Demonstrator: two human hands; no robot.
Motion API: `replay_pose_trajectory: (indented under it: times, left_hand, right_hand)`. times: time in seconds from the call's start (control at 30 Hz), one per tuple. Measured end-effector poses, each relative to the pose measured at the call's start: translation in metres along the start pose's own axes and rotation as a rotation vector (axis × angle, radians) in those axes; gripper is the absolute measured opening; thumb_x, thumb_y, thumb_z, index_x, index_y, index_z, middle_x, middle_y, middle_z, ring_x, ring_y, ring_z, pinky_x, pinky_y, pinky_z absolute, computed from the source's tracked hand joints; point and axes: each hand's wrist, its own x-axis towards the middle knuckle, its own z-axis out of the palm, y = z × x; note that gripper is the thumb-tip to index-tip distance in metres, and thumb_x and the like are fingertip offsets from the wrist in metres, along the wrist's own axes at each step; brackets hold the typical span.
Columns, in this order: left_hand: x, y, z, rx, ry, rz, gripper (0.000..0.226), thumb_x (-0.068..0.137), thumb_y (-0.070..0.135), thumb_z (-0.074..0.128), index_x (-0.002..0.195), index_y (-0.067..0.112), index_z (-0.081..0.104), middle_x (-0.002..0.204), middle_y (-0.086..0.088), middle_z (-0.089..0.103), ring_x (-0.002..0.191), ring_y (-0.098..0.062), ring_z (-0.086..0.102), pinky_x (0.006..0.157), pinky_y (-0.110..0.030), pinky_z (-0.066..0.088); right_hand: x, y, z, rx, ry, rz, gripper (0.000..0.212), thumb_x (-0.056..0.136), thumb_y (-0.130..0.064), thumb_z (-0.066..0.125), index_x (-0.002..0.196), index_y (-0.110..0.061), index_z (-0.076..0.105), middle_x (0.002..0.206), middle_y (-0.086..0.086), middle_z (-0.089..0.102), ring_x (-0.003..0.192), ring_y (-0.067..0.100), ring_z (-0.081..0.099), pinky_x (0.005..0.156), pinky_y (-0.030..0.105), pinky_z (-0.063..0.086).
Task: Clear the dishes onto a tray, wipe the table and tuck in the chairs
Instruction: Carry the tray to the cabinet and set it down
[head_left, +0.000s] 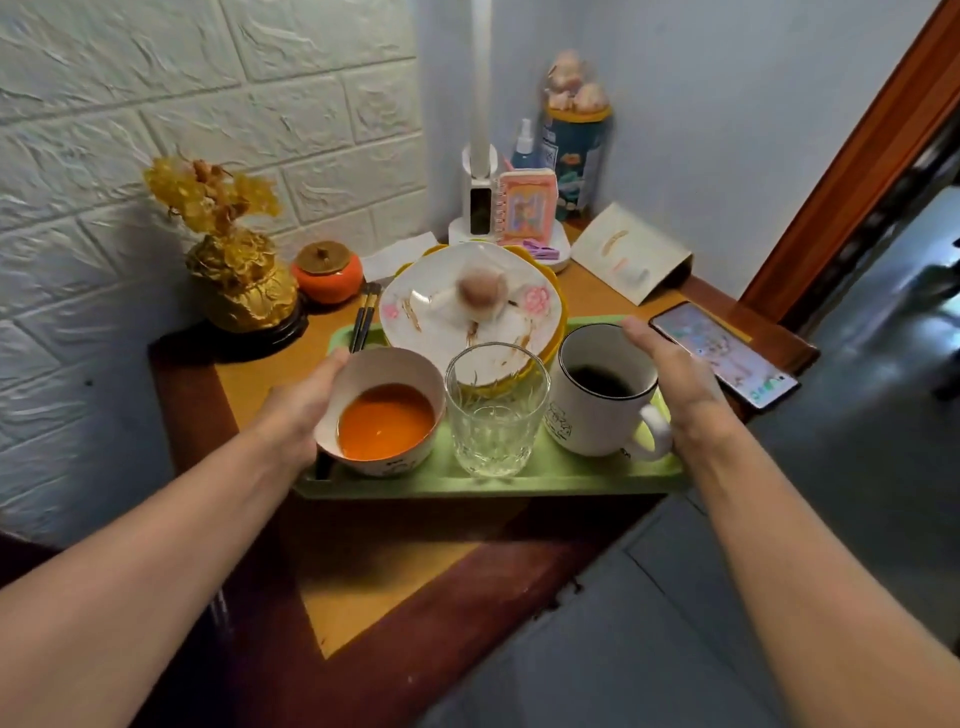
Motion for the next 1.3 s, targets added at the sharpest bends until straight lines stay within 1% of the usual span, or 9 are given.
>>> replay_pose_trajectory:
  times: [0.13, 0.3, 0.63, 0.73, 0.87, 1.03, 1.17, 1.23, 1.3]
  left_hand:
    - [0.021, 0.006, 0.007, 0.01, 0.008, -0.005, 0.047, 0.089, 0.047, 0.054, 0.122, 0.013, 0.054, 0.089, -0.008, 0.059, 0.072, -0.021, 0.057, 0.056, -0.03, 0.044]
    - [0.04, 0.013, 0.013, 0.04, 0.007, -0.018, 0.054, 0.087, 0.051, 0.055, 0.126, 0.014, 0.052, 0.112, -0.013, 0.061, 0.088, -0.028, 0.06, 0.067, -0.033, 0.049]
    - [0.059, 0.012, 0.02, 0.073, 0.112, -0.01, 0.051, 0.083, 0.054, 0.059, 0.11, 0.011, 0.057, 0.075, -0.006, 0.059, 0.061, -0.02, 0.056, 0.05, -0.028, 0.041]
    - [0.062, 0.011, 0.021, 0.077, 0.131, -0.022, 0.056, 0.083, 0.056, 0.058, 0.114, 0.009, 0.056, 0.076, -0.006, 0.06, 0.062, -0.021, 0.058, 0.05, -0.029, 0.042]
    - [0.065, 0.011, 0.023, 0.1, 0.142, -0.021, 0.057, 0.083, 0.057, 0.057, 0.114, 0.009, 0.053, 0.077, -0.007, 0.059, 0.062, -0.022, 0.058, 0.049, -0.03, 0.041]
    - [0.066, 0.013, 0.025, 0.109, 0.159, -0.027, 0.049, 0.083, 0.058, 0.057, 0.103, 0.014, 0.048, 0.074, -0.007, 0.058, 0.059, -0.021, 0.057, 0.048, -0.028, 0.041]
    - [0.064, 0.013, 0.025, 0.105, 0.181, -0.029, 0.063, 0.082, 0.058, 0.057, 0.119, 0.007, 0.049, 0.078, -0.007, 0.059, 0.061, -0.021, 0.058, 0.047, -0.028, 0.04]
    - [0.064, 0.012, 0.025, 0.109, 0.184, -0.032, 0.072, 0.082, 0.057, 0.058, 0.129, 0.005, 0.045, 0.095, -0.011, 0.062, 0.072, -0.024, 0.061, 0.052, -0.03, 0.044]
    - [0.064, 0.011, 0.024, 0.109, 0.19, -0.03, 0.074, 0.083, 0.056, 0.058, 0.134, 0.005, 0.042, 0.113, -0.014, 0.061, 0.089, -0.028, 0.062, 0.067, -0.035, 0.052]
  right_hand:
    - [0.021, 0.001, 0.009, 0.004, 0.011, 0.001, 0.089, 0.059, -0.06, 0.071, 0.128, -0.006, 0.055, 0.133, 0.008, 0.052, 0.12, 0.023, 0.05, 0.105, 0.042, 0.039]
    - [0.042, 0.002, 0.017, 0.004, 0.045, 0.007, 0.076, 0.068, -0.055, 0.072, 0.124, -0.005, 0.058, 0.129, 0.008, 0.055, 0.117, 0.023, 0.051, 0.104, 0.041, 0.041]
    - [0.065, 0.007, 0.027, -0.021, 0.031, 0.029, 0.07, 0.065, -0.057, 0.072, 0.112, -0.007, 0.065, 0.119, 0.01, 0.062, 0.111, 0.026, 0.056, 0.103, 0.045, 0.042]
    - [0.069, 0.008, 0.028, -0.036, 0.027, 0.041, 0.08, 0.061, -0.061, 0.071, 0.119, -0.007, 0.062, 0.122, 0.009, 0.06, 0.112, 0.026, 0.055, 0.103, 0.044, 0.041]
    - [0.074, 0.008, 0.028, -0.036, 0.036, 0.049, 0.067, 0.068, -0.056, 0.072, 0.114, -0.008, 0.065, 0.117, 0.008, 0.062, 0.108, 0.025, 0.057, 0.101, 0.043, 0.044]
    - [0.075, 0.009, 0.028, -0.039, 0.041, 0.051, 0.07, 0.069, -0.057, 0.07, 0.118, -0.008, 0.063, 0.12, 0.007, 0.06, 0.109, 0.024, 0.056, 0.095, 0.037, 0.044]
    - [0.075, 0.009, 0.028, -0.048, 0.04, 0.047, 0.073, 0.068, -0.06, 0.07, 0.119, -0.008, 0.062, 0.122, 0.008, 0.059, 0.111, 0.025, 0.054, 0.097, 0.039, 0.042]
    - [0.074, 0.009, 0.027, -0.062, 0.044, 0.05, 0.081, 0.065, -0.065, 0.069, 0.123, -0.009, 0.059, 0.128, 0.009, 0.056, 0.118, 0.028, 0.05, 0.105, 0.044, 0.038]
    - [0.072, 0.008, 0.026, -0.107, 0.071, 0.036, 0.087, 0.064, -0.069, 0.066, 0.126, -0.009, 0.057, 0.132, 0.009, 0.052, 0.124, 0.028, 0.045, 0.107, 0.043, 0.034]
